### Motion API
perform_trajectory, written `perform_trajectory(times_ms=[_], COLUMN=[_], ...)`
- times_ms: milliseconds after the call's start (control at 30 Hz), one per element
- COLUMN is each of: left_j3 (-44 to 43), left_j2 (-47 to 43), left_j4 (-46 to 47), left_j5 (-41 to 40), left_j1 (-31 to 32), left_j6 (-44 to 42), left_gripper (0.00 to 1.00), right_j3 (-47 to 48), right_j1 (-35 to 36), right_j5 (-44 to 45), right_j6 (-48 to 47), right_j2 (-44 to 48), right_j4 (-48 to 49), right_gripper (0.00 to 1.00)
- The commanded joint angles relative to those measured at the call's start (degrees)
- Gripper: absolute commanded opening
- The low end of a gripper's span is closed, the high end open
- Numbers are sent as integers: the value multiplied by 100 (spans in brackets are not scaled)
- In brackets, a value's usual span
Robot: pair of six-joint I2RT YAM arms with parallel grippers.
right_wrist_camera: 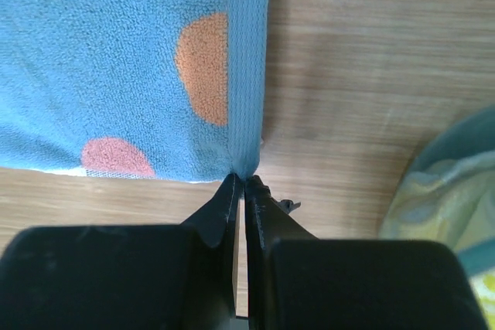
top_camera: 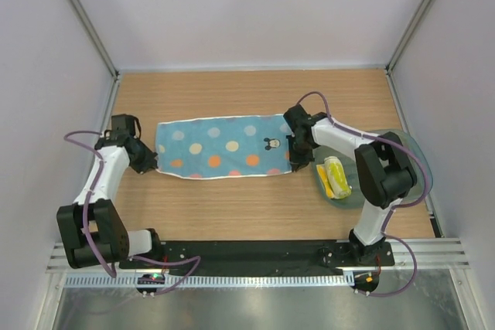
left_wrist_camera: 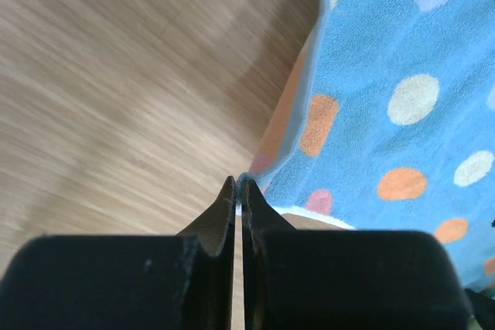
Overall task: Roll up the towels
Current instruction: Fold the towel
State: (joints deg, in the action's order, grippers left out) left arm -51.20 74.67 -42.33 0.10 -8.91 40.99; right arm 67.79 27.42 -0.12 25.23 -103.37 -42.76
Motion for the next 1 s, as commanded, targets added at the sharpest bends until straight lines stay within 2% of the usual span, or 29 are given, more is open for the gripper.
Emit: perform_trajectory(times_ms=[0, 200, 567, 767, 867, 967], left_j3=[-92, -171, -558, -453, -303, -381], left_j2=[-321, -796, -1121, -1429, -1806, -2018], left_j4=[-485, -926, -1655, -1674, -1367, -1436], left_j5=[184, 253, 491, 614, 1053, 941], left_j1=[21, 21, 12, 12, 12, 12], left_j6=[-319, -469, -909, -1067, -1103, -970], left_gripper=[0, 0, 0, 0, 0, 0], right_j3=[-99, -327, -407, -416, -381, -328], right_j1=[18, 27, 220, 229, 229, 229], right_j5=[82, -100, -155, -155, -164, -120], right_j6=[-71, -36, 105, 113, 113, 105], right_j2=[537, 1098, 1759, 2048, 2154, 2251], right_j4=[-144, -338, -724, -918, -1006, -1102], right_gripper=[1, 1, 1, 1, 1, 1])
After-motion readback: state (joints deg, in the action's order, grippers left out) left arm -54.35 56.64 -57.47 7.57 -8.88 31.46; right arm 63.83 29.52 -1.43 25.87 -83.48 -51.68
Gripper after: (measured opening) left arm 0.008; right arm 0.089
